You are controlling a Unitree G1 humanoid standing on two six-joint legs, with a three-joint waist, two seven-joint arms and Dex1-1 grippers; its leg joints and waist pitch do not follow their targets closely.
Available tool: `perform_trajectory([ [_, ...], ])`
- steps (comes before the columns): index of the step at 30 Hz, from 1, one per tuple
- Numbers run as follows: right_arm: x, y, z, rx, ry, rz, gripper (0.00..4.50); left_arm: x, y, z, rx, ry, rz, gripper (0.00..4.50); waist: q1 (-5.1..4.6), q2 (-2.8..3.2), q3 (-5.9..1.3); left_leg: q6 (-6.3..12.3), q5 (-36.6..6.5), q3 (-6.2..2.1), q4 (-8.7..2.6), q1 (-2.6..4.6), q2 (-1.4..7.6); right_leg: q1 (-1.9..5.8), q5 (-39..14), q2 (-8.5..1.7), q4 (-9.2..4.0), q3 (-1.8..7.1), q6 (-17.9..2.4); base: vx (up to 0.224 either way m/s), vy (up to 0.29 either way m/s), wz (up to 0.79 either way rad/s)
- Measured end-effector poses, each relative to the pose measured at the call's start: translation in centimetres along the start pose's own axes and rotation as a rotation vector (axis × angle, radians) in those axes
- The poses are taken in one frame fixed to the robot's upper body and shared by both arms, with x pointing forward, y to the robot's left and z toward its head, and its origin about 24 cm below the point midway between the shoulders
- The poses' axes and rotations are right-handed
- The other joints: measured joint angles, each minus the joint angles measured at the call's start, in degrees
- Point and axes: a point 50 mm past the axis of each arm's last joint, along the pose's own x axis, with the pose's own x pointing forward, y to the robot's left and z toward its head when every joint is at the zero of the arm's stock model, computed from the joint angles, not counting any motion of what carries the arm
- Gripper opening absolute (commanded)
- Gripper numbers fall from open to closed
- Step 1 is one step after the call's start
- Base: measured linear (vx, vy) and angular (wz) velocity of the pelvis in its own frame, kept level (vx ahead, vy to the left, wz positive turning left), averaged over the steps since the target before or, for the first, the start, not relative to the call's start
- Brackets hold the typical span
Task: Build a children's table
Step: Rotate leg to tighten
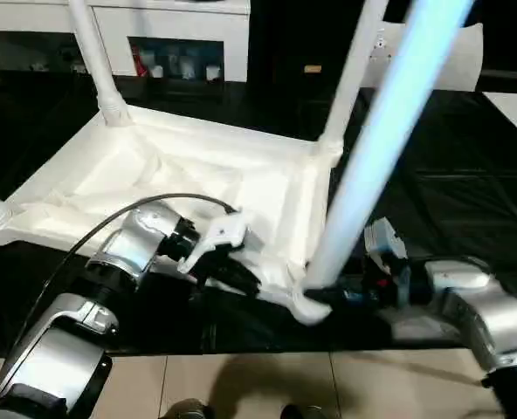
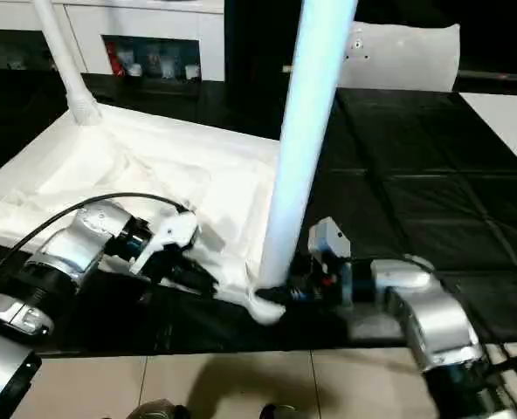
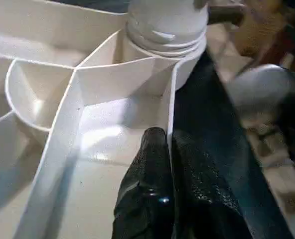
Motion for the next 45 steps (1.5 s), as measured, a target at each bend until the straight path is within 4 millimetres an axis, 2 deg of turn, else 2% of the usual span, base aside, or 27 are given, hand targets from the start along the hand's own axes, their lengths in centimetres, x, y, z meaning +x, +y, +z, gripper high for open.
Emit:
perform_trajectory([
  [2,1.2,-0.7,0.0,0.065,-0.052,-0.203,2.00,0.2,0.7,-0.1,-0.059,-0.017,0.132,0.00,-1.30,-0.15,0.00,-0.40,0.0,-0.04,0.00,0.21,0.01,0.15,0.0,0.01,0.00,-0.01,0.0,0.000,0.000,0.00],
  [5,1.5,-1.7,0.1,0.121,-0.074,-0.423,1.99,1.7,1.2,0.7,-0.113,-0.049,0.234,0.00,-2.88,-0.22,-0.06,-0.47,0.1,-0.05,0.00,0.23,0.01,0.31,0.0,0.01,-0.43,-0.05,0.1,0.000,0.000,0.00],
  [13,3.8,-3.9,1.2,0.243,-0.117,-0.847,1.99,5.2,2.3,2.5,-0.235,-0.107,0.474,0.00,-4.26,-0.23,-0.17,-0.46,0.1,-0.04,0.19,0.16,-0.14,0.40,0.0,-0.06,-0.56,0.10,0.1,0.000,0.000,0.00],
  [14,3.8,-4.1,1.2,0.254,-0.126,-0.872,2.54,5.5,2.4,2.7,-0.245,-0.111,0.484,0.00,-4.22,-0.22,-0.17,-0.44,0.0,-0.04,0.19,0.15,-0.15,0.41,0.0,-0.06,-0.60,0.11,0.1,0.000,0.000,0.00],
  [16,3.9,-4.3,1.4,0.257,-0.143,-0.888,2.68,5.8,2.4,3.0,-0.254,-0.117,0.498,0.00,-4.24,-0.12,-0.20,-0.35,0.0,-0.04,0.14,0.10,-0.19,0.39,0.0,-0.07,-0.66,0.17,0.1,0.000,0.000,0.00],
  [21,3.8,-4.2,1.4,0.240,-0.160,-0.882,3.18,5.8,2.4,3.2,-0.239,-0.118,0.490,0.00,-4.12,-0.10,-0.20,-0.19,-0.1,-0.04,0.07,0.03,-0.20,0.31,0.0,-0.06,-0.50,0.17,0.0,0.000,0.000,0.00],
  [24,3.3,-3.9,1.2,0.179,-0.147,-0.821,3.38,5.4,2.3,3.0,-0.217,-0.120,0.463,0.00,-4.04,-0.10,-0.19,-0.16,-0.2,-0.04,-0.07,-0.01,-0.17,0.18,0.1,-0.04,-0.41,0.14,0.0,0.000,0.000,0.00],
  [29,1.3,-2.9,0.7,0.069,-0.105,-0.622,3.87,4.0,1.7,2.4,-0.128,-0.103,0.365,0.00,-3.66,-0.08,-0.18,0.14,0.0,-0.06,-0.46,-0.12,-0.08,-0.05,0.1,0.06,-0.38,0.05,0.0,0.000,0.000,0.00],
  [32,0.5,-2.7,0.6,0.040,-0.079,-0.515,3.94,3.3,1.5,2.1,-0.093,-0.090,0.322,0.00,-3.48,-0.08,-0.17,0.14,0.0,-0.06,-0.48,-0.14,-0.02,-0.09,0.0,0.09,-0.35,-0.01,-0.1,0.000,0.000,0.00],
  [34,-0.3,-2.4,0.4,0.010,-0.049,-0.444,4.27,2.7,1.2,1.8,-0.055,-0.076,0.269,0.00,-3.16,-0.04,-0.14,0.14,0.0,-0.05,-0.42,-0.16,-0.02,-0.09,0.1,0.10,-0.36,0.00,-0.1,0.000,0.000,0.00],
  [41,-1.9,-1.6,0.4,-0.071,0.037,-0.206,4.36,1.4,0.2,0.8,0.041,-0.022,0.075,0.00,-1.27,-0.02,-0.04,0.14,0.0,-0.05,-0.24,-0.20,-0.06,-0.01,0.1,0.02,-0.36,0.00,-0.1,0.000,0.000,0.00],
  [45,-3.0,-1.2,0.7,-0.085,0.058,-0.077,4.20,0.5,-0.2,0.5,0.088,0.021,-0.007,0.00,-1.03,-0.04,-0.04,0.14,0.0,-0.05,-0.19,-0.15,-0.06,0.05,0.1,0.00,-0.36,0.01,-0.2,0.000,0.000,0.00],
])
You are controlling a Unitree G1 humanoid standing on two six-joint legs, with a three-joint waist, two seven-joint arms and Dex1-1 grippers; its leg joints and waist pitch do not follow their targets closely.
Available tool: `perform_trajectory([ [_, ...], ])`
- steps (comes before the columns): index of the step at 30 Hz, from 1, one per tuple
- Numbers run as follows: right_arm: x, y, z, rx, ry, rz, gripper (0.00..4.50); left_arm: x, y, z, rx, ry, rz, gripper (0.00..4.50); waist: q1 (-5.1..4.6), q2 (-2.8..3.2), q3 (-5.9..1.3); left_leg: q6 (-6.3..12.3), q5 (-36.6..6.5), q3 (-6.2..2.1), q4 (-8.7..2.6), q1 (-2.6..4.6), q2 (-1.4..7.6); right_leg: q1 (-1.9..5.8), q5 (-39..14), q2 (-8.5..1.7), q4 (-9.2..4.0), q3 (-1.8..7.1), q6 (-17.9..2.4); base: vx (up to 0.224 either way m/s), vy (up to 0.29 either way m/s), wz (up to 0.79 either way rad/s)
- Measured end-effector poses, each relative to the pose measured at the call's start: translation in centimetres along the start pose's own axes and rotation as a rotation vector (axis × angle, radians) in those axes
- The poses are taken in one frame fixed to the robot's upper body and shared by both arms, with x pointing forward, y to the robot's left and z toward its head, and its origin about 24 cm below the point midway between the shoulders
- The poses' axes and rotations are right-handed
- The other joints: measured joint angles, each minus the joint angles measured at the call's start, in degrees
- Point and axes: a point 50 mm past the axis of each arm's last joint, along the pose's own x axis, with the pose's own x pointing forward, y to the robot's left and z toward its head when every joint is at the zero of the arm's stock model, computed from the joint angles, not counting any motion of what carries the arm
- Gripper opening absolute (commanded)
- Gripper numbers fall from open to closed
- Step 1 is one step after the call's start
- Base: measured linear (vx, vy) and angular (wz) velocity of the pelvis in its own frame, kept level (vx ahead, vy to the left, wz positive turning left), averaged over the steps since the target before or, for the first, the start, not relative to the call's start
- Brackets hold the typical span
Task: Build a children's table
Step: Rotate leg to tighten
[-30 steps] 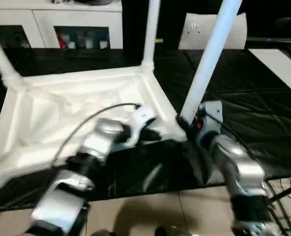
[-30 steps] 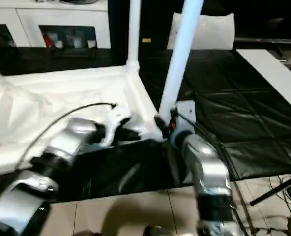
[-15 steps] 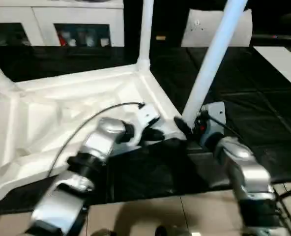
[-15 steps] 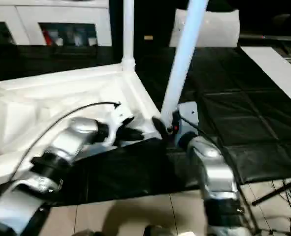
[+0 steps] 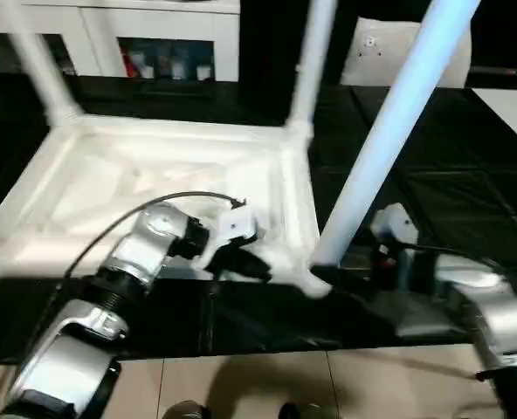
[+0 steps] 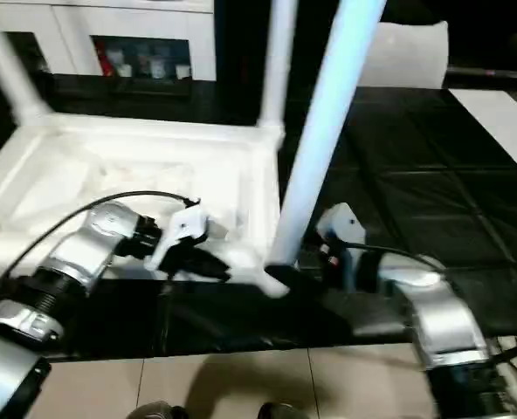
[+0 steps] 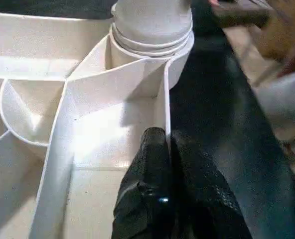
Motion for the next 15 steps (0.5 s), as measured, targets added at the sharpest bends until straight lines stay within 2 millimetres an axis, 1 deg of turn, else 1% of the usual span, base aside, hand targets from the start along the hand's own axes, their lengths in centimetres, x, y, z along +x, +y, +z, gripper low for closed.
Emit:
perform_trajectory([
  [3,-0.19,0.22,-0.15,0.011,0.005,0.068,3.92,-0.16,-0.15,-0.06,0.015,0.013,-0.033,0.00,0.10,0.00,0.00,0.00,0.0,0.00,0.00,0.01,0.01,0.00,0.0,0.00,0.02,-0.01,0.0,0.000,0.000,0.00],
  [4,-0.15,0.38,-0.18,0.012,0.011,0.099,3.75,-0.13,-0.18,-0.03,0.023,0.016,-0.045,0.00,0.16,0.00,0.00,0.00,0.0,0.00,0.00,0.00,0.02,-0.02,0.0,0.01,0.03,-0.01,0.0,0.000,0.000,0.00],
  [6,-0.15,0.52,-0.18,0.010,0.022,0.132,3.70,-0.18,-0.17,0.00,0.029,0.018,-0.054,0.00,0.24,0.00,0.00,0.00,0.0,0.00,0.00,0.00,0.02,-0.02,0.0,0.01,0.03,-0.02,0.0,0.000,0.000,0.00],
  [8,-0.14,0.55,0.01,0.004,0.024,0.158,3.42,-0.22,-0.20,-0.07,0.030,0.018,-0.066,0.00,0.28,-0.04,0.02,0.00,0.0,0.00,0.00,-0.01,0.02,-0.02,0.0,0.01,0.03,-0.02,0.0,0.000,0.000,0.00],
  [11,0.12,0.60,0.23,-0.003,0.032,0.199,3.21,-0.19,-0.32,-0.10,0.035,0.022,-0.091,0.00,0.44,-0.06,0.02,0.00,0.0,0.00,0.00,-0.02,0.02,-0.02,0.0,0.01,0.03,-0.03,0.0,0.000,0.000,0.00],
  [12,0.21,0.66,0.24,-0.004,0.033,0.209,3.10,-0.13,-0.35,-0.09,0.036,0.024,-0.099,0.00,0.60,-0.06,0.02,0.00,0.0,0.00,0.00,-0.02,0.02,-0.02,0.0,0.01,0.03,-0.03,0.0,0.000,0.000,0.00],
  [13,0.29,0.77,0.19,-0.001,0.033,0.225,3.10,-0.04,-0.41,-0.07,0.040,0.024,-0.108,0.00,0.91,-0.07,0.03,0.00,0.0,0.00,0.00,-0.02,0.02,-0.03,0.0,0.01,0.03,-0.03,0.0,0.000,0.000,0.00],
  [15,0.43,0.91,0.16,0.007,0.025,0.241,2.83,0.07,-0.46,-0.03,0.045,0.023,-0.118,0.00,1.35,-0.07,0.03,0.00,0.0,0.01,0.00,-0.02,0.03,-0.04,0.0,0.01,0.03,-0.03,0.0,0.000,0.000,0.00],
])
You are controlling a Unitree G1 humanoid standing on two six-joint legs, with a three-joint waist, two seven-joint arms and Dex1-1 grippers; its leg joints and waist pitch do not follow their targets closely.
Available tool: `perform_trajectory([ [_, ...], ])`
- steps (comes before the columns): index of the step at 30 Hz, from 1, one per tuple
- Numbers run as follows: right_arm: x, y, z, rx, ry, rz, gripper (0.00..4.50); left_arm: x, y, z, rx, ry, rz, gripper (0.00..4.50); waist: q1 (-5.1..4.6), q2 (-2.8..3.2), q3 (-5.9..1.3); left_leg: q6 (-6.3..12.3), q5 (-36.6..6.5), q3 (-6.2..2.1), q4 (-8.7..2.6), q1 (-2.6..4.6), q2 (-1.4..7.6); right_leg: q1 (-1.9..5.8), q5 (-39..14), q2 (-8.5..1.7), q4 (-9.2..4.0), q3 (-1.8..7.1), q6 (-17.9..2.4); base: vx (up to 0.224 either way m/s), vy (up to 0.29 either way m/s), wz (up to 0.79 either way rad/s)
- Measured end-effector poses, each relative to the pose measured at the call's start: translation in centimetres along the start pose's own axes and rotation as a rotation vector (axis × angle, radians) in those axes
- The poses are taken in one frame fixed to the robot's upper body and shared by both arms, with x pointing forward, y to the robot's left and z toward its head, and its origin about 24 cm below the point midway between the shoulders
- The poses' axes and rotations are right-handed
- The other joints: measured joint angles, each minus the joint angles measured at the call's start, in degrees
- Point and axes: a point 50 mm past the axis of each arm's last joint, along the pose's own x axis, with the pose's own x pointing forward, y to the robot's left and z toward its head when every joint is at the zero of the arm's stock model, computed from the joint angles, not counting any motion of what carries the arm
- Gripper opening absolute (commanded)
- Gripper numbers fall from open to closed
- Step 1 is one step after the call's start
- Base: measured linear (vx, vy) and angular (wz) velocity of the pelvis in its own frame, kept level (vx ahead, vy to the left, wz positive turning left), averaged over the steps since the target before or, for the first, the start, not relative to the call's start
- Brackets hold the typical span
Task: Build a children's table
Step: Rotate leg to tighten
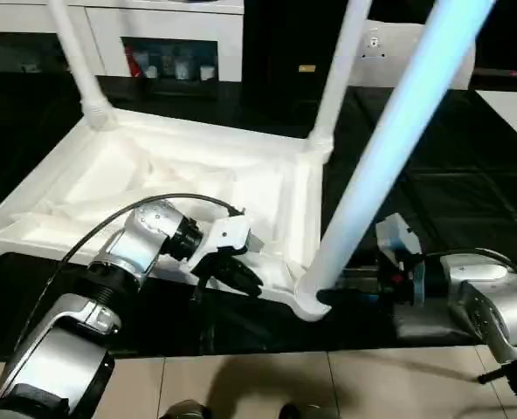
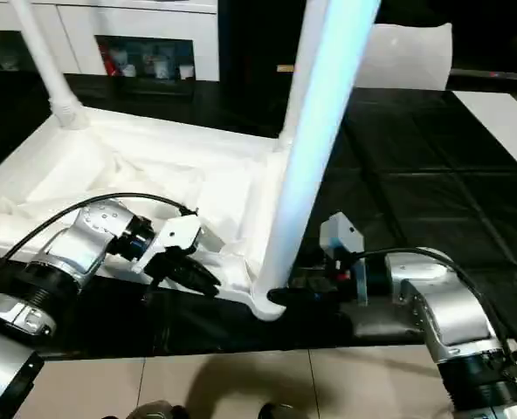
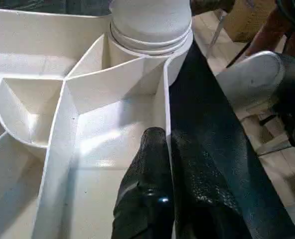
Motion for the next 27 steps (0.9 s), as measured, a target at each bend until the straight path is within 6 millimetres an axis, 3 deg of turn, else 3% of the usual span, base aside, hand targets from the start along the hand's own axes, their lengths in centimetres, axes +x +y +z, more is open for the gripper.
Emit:
perform_trajectory([
  [11,0.3,0.1,0.0,0.015,-0.005,0.043,2.05,0.1,-0.1,0.0,0.016,0.002,-0.019,0.00,0.38,-0.02,0.00,0.00,0.0,0.00,0.00,0.00,0.00,0.00,0.0,0.00,0.00,0.00,0.0,0.000,0.000,0.00],
  [16,0.3,0.1,0.0,0.028,-0.008,0.030,2.01,0.2,0.0,0.2,0.006,-0.016,-0.008,0.00,0.37,-0.07,-0.01,0.00,0.0,0.00,0.00,0.01,0.00,0.01,0.0,0.00,0.00,0.00,0.0,0.000,0.000,0.00],
  [19,0.6,0.1,-0.3,0.071,-0.038,-0.065,2.00,0.4,0.5,0.0,-0.054,-0.039,0.061,0.00,0.34,-0.14,-0.04,-0.03,0.0,0.00,0.02,0.11,0.00,0.08,0.0,-0.01,0.03,0.00,0.0,0.000,0.000,0.00],
  [22,1.0,-0.6,-0.4,0.094,-0.076,-0.234,2.00,0.6,1.1,-0.1,-0.115,-0.064,0.172,0.00,-0.38,-0.25,-0.05,-0.37,-0.1,0.01,0.10,0.33,-0.01,0.27,-0.1,-0.01,0.00,0.01,0.2,0.000,0.000,0.00],
  [27,2.2,-2.3,-0.5,0.174,-0.148,-0.577,1.94,1.9,2.5,0.3,-0.232,-0.112,0.366,0.00,-2.92,-0.18,-0.10,-0.45,0.0,0.00,0.27,0.37,-0.02,0.39,-0.1,-0.04,-0.14,0.04,0.3,0.000,0.000,0.00],
])
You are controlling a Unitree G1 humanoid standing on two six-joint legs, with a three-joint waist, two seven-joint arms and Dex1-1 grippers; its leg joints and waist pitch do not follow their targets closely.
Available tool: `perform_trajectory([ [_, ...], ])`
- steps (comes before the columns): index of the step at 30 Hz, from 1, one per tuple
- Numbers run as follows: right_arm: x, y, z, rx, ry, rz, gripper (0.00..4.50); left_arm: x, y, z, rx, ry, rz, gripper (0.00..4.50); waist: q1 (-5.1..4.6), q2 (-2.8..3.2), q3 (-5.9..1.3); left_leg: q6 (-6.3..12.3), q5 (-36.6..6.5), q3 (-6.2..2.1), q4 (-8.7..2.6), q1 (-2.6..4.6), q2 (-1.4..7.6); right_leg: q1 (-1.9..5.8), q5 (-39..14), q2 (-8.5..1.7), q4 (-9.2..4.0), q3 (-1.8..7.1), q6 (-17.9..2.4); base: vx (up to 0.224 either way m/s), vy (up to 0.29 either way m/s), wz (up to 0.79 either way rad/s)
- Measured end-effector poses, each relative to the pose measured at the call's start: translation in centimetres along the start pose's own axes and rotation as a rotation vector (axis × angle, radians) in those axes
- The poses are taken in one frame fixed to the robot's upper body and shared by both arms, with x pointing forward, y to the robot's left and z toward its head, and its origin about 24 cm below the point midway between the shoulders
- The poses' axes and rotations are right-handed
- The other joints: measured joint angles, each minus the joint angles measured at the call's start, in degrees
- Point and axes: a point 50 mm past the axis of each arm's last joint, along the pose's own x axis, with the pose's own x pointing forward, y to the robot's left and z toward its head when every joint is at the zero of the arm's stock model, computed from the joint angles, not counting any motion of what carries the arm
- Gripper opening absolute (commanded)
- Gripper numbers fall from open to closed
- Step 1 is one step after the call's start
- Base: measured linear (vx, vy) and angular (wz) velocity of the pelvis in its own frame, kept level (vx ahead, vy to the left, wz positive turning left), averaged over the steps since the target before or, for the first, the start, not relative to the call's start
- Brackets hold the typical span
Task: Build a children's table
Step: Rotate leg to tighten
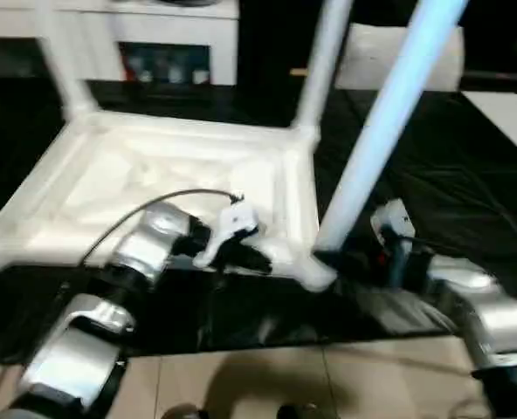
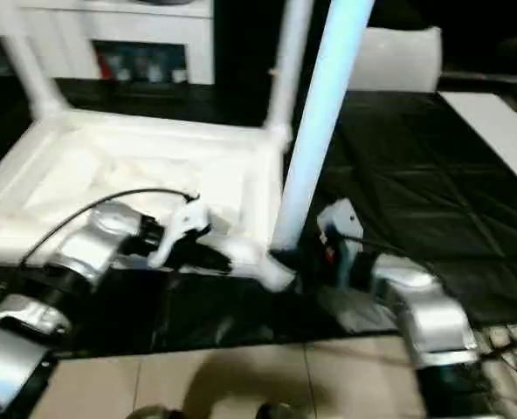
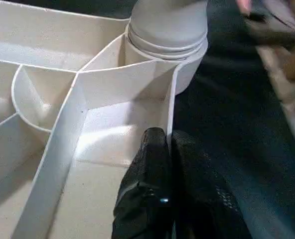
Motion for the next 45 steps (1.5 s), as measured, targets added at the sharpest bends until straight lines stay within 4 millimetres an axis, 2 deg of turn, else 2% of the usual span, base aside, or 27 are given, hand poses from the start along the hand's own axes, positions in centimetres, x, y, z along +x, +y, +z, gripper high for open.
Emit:
perform_trajectory([
  [5,3.5,-0.6,1.1,0.122,-0.058,-0.356,1.93,2.4,0.6,1.3,-0.121,-0.037,0.205,0.00,-2.04,0.22,-0.02,0.00,0.0,0.01,0.20,-0.10,-0.03,-0.06,0.0,-0.03,-0.03,0.04,0.0,0.000,0.000,0.00],
  [8,4.8,-0.9,1.7,0.147,-0.081,-0.465,1.93,3.2,0.8,1.9,-0.166,-0.057,0.276,0.00,-2.37,0.24,-0.02,0.02,0.0,0.01,0.14,-0.19,-0.07,-0.18,0.0,-0.03,-0.02,0.08,0.0,0.000,0.000,0.00],
  [9,4.9,-0.9,1.8,0.144,-0.086,-0.478,2.28,3.4,0.7,2.0,-0.171,-0.061,0.284,0.00,-2.36,0.26,-0.02,0.03,0.0,0.01,0.06,-0.22,-0.09,-0.20,0.0,-0.03,-0.01,0.09,0.0,0.000,0.000,0.00],
  [10,4.9,-0.9,1.8,0.142,-0.096,-0.483,2.28,3.4,0.7,2.1,-0.170,-0.063,0.286,0.00,-2.33,0.28,-0.03,0.08,-0.1,0.00,0.00,-0.21,-0.10,-0.20,0.1,-0.02,0.02,0.10,-0.1,0.000,0.000,0.00],
  [12,4.9,-0.9,1.8,0.138,-0.107,-0.485,2.65,3.3,0.7,2.2,-0.161,-0.065,0.283,0.00,-2.16,0.31,-0.05,0.17,-0.1,0.00,-0.08,-0.21,-0.09,-0.24,0.2,-0.01,0.06,0.09,0.0,0.000,0.000,0.00],
  [13,4.9,-0.9,1.8,0.135,-0.113,-0.484,2.68,3.3,0.7,2.2,-0.153,-0.067,0.279,0.00,-2.10,0.31,-0.05,0.20,-0.1,0.00,-0.20,-0.20,-0.09,-0.27,0.2,0.00,0.07,0.09,-0.1,0.000,0.000,0.00],
  [15,4.6,-0.7,1.8,0.126,-0.125,-0.462,2.74,3.0,0.6,2.2,-0.134,-0.070,0.265,0.00,-1.99,0.31,-0.05,0.46,0.1,0.01,-0.43,-0.26,-0.08,-0.42,0.3,0.03,0.06,0.08,-0.2,0.000,0.000,0.00],
  [17,4.0,-0.6,1.6,0.083,-0.119,-0.414,3.10,2.6,0.5,2.0,-0.101,-0.069,0.238,0.00,-1.84,0.31,-0.05,0.46,0.1,0.01,-0.59,-0.25,-0.06,-0.47,0.2,0.07,0.07,0.05,-0.2,0.000,0.000,0.00],
  [20,2.8,-0.1,1.0,0.031,-0.106,-0.294,3.19,1.5,0.4,1.4,-0.043,-0.055,0.192,0.00,-1.60,0.32,-0.04,0.46,0.1,0.00,-0.68,-0.20,0.04,-0.47,0.1,0.12,0.09,-0.04,-0.2,0.000,0.000,0.00],
  [22,2.5,0.1,0.8,0.014,-0.096,-0.241,3.45,0.8,0.4,1.0,-0.020,-0.051,0.173,0.00,-1.64,0.34,-0.02,0.43,0.1,0.00,-0.62,-0.15,0.07,-0.45,0.1,0.15,0.13,-0.04,-0.2,0.000,0.000,0.00],
  [25,0.5,0.0,0.1,-0.058,-0.039,-0.095,3.64,-0.5,0.0,0.3,0.053,-0.029,0.073,0.00,-1.54,0.32,0.02,0.39,0.1,0.01,-0.57,-0.16,0.06,-0.39,0.0,0.13,0.06,-0.01,0.0,0.000,0.000,0.00],
  [26,0.1,-0.1,-0.3,-0.061,-0.014,-0.066,3.64,-0.8,-0.1,0.0,0.067,-0.028,0.042,0.00,-1.53,0.26,0.06,0.39,0.1,0.01,-0.55,-0.18,0.06,-0.39,0.0,0.13,0.05,-0.01,0.0,0.000,0.000,0.00],
  [27,-0.2,-0.1,-0.6,-0.061,0.002,-0.038,3.94,-1.1,-0.3,-0.1,0.082,-0.026,0.019,0.00,-1.53,0.22,0.08,0.39,0.1,0.01,-0.53,-0.23,0.05,-0.42,0.0,0.12,0.05,-0.01,0.0,0.000,0.000,0.00],
  [29,-0.8,-0.2,-0.6,-0.072,0.012,0.023,4.00,-1.5,-0.5,-0.4,0.112,-0.014,-0.030,0.00,-1.47,0.27,0.11,0.40,0.1,0.01,-0.51,-0.29,0.02,-0.44,0.1,0.09,0.05,-0.01,-0.2,0.000,0.000,0.00],
  [30,-1.1,-0.3,-0.4,-0.084,0.013,0.039,4.04,-1.6,-0.6,-0.5,0.121,-0.010,-0.049,0.00,-1.24,0.27,0.11,0.40,0.1,0.00,-0.49,-0.29,0.03,-0.43,0.1,0.09,0.06,-0.02,-0.2,0.000,0.000,0.00],
  [31,-1.5,-0.4,-0.2,-0.101,0.019,0.072,4.26,-1.9,-0.7,-0.5,0.136,-0.003,-0.078,0.00,-0.87,0.27,0.12,0.40,0.1,0.00,-0.49,-0.29,0.03,-0.43,0.1,0.09,0.06,-0.02,-0.2,0.000,0.000,0.00],
  [34,-2.7,-0.7,0.1,-0.149,0.054,0.177,4.26,-2.6,-0.9,-1.0,0.165,0.029,-0.148,0.00,-0.08,0.16,0.17,0.41,0.1,0.00,-0.50,-0.27,0.04,-0.43,0.1,0.09,0.08,-0.03,-0.2,0.000,0.000,0.00],
  [39,-3.3,-0.4,0.5,-0.180,0.086,0.324,4.26,-3.5,-0.9,-1.2,0.190,0.061,-0.222,0.00,0.30,0.12,0.20,0.42,0.1,0.01,-0.48,-0.29,0.04,-0.42,0.1,0.08,0.06,-0.03,-0.2,0.000,0.000,0.00],
  [42,-3.3,-0.1,0.7,-0.187,0.094,0.400,3.89,-3.5,-0.9,-1.0,0.206,0.077,-0.249,0.00,0.57,0.08,0.21,0.42,0.1,0.01,-0.46,-0.29,0.04,-0.42,0.1,0.08,0.08,-0.03,-0.3,0.000,0.000,0.00],
  [45,-3.0,0.2,0.8,-0.193,0.113,0.469,3.70,-3.3,-1.0,-0.8,0.224,0.084,-0.274,0.00,1.15,0.08,0.21,0.42,0.1,0.01,-0.46,-0.29,0.04,-0.43,0.1,0.08,0.10,-0.04,-0.3,0.000,0.000,0.00],
])
